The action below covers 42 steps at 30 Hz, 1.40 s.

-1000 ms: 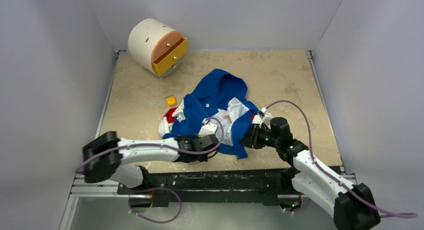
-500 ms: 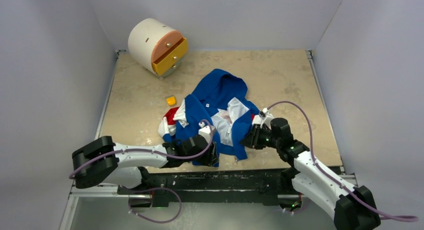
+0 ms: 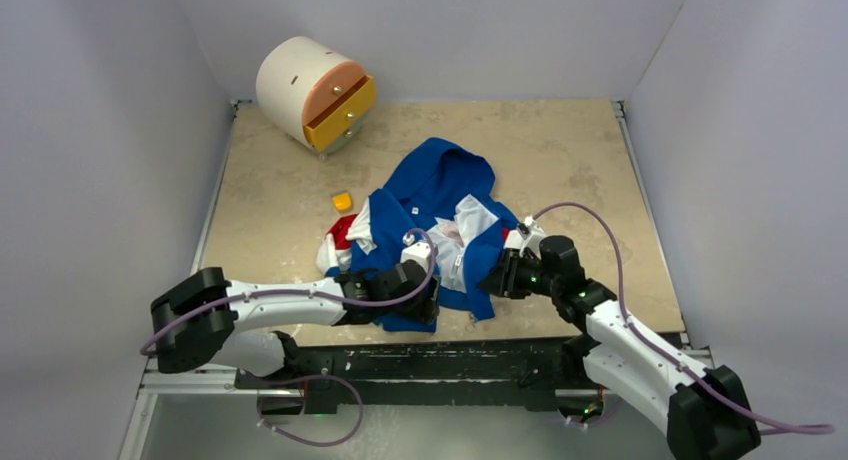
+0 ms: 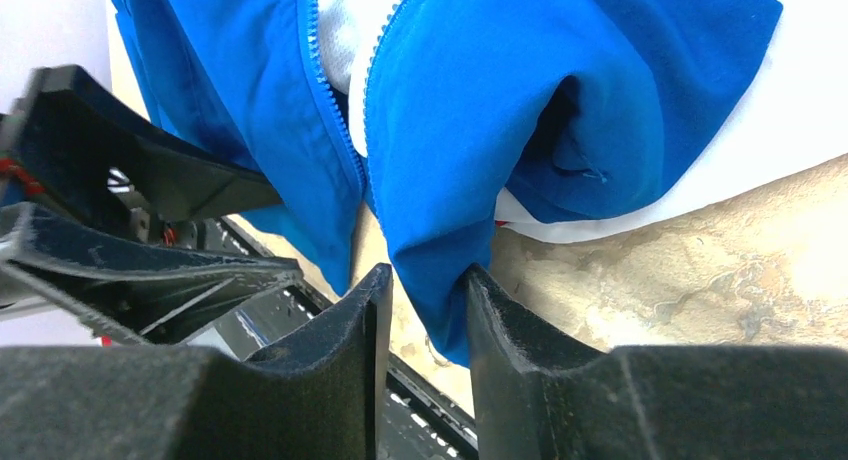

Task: Zip up the jacket
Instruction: Place the corner of the board.

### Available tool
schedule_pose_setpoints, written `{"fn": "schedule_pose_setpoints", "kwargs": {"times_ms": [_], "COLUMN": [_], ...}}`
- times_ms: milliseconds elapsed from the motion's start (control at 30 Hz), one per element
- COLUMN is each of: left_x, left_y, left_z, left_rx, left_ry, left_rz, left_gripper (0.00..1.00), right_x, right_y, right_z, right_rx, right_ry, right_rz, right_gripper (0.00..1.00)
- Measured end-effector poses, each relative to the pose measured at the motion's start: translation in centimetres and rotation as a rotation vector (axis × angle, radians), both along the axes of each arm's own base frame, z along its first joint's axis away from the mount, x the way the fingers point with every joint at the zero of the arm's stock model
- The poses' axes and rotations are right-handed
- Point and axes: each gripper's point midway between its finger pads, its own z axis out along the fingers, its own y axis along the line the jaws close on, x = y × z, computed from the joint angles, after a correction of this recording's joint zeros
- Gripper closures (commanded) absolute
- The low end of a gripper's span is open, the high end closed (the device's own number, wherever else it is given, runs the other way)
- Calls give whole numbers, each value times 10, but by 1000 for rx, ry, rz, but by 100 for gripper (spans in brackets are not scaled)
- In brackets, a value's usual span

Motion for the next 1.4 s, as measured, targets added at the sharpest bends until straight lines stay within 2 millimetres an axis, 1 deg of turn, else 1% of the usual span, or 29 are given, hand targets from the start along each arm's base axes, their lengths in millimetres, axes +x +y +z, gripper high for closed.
{"fn": "schedule_pose_setpoints", "kwargs": {"times_ms": [33, 100, 200, 267, 333, 433, 533, 633, 733, 833, 1000, 1067, 1133, 1233, 1300, 1333, 1400], "left_x": [2, 5, 3, -1, -4, -8, -11, -12, -12, -11, -9, -9, -9, -7, -5, -4, -3], "left_y": [-2, -12, -28, -38, -42, -39, -31, -20, -10, -8, -14, -15, -16, -16, -14, -12, -6], "left_z": [3, 14, 27, 30, 26, 10, -5, -16, -21, -24, -25, -25, -26, -27, -27, -27, -30], "left_rx": [14, 40, 76, 116, 164, 289, 401, 482, 527, 548, 551, 544, 537, 537, 541, 540, 534], "left_ry": [-5, -23, -39, -40, -40, -37, -37, -38, -39, -41, -46, -45, -45, -49, -51, -54, -56], "left_rz": [6, 20, 31, 48, 63, 91, 124, 155, 178, 186, 190, 195, 203, 208, 214, 220, 231], "left_gripper": [41, 41, 41, 41, 41, 42, 43, 43, 46, 52, 61, 68, 78, 89, 98, 100, 100], "right_x": [0, 0, -1, -3, -4, -5, -6, -6, -7, -7, -9, -11, -14, -16, -17, -17, -18], "right_y": [0, 0, 0, -1, -2, -2, -2, -3, -3, -3, -4, -5, -7, -8, -8, -8, -7], "right_z": [-1, -1, -2, -2, 0, 4, 4, 3, 3, 2, -1, -4, -7, -9, -10, -10, -9], "right_rx": [0, 1, 5, 7, 12, 20, 20, 18, 16, 14, 5, -4, -12, -20, -22, -23, -19], "right_ry": [1, 0, -3, -4, -12, -25, -25, -20, -16, -12, 0, 13, 25, 38, 38, 37, 34], "right_rz": [0, 0, -2, -3, -4, -5, -6, -6, -5, -5, -3, -1, 0, 2, 4, 7, 19], "right_gripper": [63, 62, 61, 61, 61, 61, 60, 60, 60, 59, 51, 49, 49, 48, 46, 43, 39]}}
